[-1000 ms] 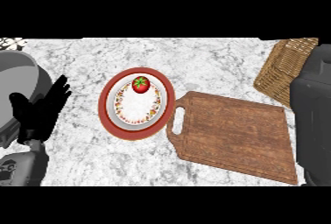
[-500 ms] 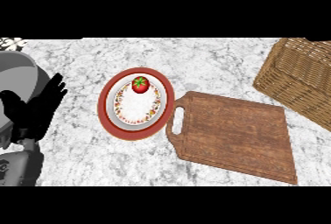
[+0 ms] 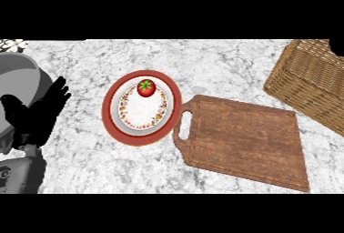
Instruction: Pick the cupcake from the cutting board and place it in the basket
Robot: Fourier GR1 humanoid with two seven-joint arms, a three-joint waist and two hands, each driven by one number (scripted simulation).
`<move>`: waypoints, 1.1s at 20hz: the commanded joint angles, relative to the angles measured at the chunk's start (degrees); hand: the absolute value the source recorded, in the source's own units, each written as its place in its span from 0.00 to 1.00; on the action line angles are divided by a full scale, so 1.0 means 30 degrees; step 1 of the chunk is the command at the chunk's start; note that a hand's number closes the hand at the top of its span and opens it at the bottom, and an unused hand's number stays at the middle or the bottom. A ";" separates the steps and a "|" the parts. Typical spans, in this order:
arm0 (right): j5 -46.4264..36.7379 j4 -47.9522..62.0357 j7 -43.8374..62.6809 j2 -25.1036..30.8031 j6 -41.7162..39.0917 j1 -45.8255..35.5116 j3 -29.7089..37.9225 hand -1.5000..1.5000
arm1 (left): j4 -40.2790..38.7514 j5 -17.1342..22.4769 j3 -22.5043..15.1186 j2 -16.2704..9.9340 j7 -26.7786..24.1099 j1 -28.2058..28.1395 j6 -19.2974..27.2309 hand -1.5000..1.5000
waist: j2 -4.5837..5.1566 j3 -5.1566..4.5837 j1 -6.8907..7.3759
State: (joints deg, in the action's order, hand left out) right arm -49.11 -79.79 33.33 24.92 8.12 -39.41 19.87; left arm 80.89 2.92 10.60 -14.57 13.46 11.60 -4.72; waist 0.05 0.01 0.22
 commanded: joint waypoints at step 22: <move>0.6280 0.3099 -0.3326 0.1463 0.6141 0.0438 0.6089 0.00 | -0.0604 -0.0279 0.0302 -0.0058 -0.0599 -0.0147 -0.0121 0.50 | -0.0112 0.0001 -0.0365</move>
State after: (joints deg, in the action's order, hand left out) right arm -35.56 -66.57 22.14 29.15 25.63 -39.99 33.32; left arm 79.50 2.19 11.09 -14.37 12.55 11.96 -4.86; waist -0.07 0.01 -0.28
